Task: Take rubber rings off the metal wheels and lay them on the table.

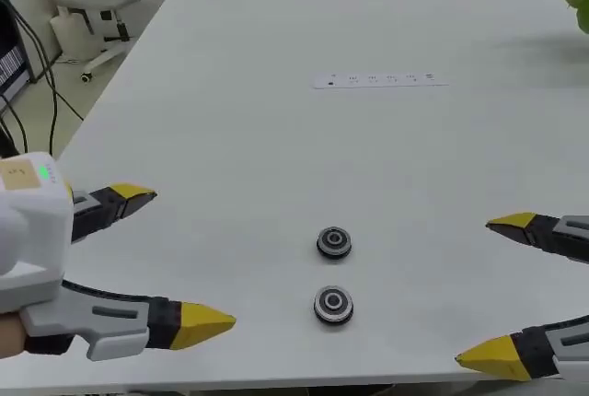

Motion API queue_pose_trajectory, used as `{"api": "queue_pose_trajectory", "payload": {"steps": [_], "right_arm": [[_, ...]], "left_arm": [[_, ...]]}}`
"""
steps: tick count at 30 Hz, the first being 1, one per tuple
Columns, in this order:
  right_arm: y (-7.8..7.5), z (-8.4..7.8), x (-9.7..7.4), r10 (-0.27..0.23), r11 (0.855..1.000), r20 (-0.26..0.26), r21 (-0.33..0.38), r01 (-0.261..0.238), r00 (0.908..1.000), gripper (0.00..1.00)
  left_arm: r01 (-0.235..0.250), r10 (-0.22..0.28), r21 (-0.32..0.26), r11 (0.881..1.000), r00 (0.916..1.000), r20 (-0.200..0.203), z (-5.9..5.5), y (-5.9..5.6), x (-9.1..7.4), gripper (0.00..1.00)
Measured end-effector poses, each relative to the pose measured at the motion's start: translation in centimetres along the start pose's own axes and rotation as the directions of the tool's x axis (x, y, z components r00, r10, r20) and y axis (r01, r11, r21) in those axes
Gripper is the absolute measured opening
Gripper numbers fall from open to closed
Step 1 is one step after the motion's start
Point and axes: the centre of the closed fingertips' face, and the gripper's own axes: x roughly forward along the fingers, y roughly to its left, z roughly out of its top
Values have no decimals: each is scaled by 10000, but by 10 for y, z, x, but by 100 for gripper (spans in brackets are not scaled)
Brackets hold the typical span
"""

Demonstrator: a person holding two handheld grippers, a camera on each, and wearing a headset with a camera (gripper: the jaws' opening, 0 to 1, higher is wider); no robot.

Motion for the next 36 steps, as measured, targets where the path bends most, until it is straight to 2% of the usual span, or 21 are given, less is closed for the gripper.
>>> {"api": "queue_pose_trajectory", "payload": {"steps": [16,28,36], "right_arm": [[-2,2,1,1,10000,53,-27,-1,10000,94],[-4,10,7,142,9998,181,-166,-139,9997,93],[-5,22,11,310,9994,585,-169,-300,9978,91]], "left_arm": [[10,-10,27,10000,10000,-13,0,2,1,100],[109,-109,110,9999,9999,-8,1,2,3,100],[309,-308,189,9993,9995,-58,0,-1,6,100]]}}
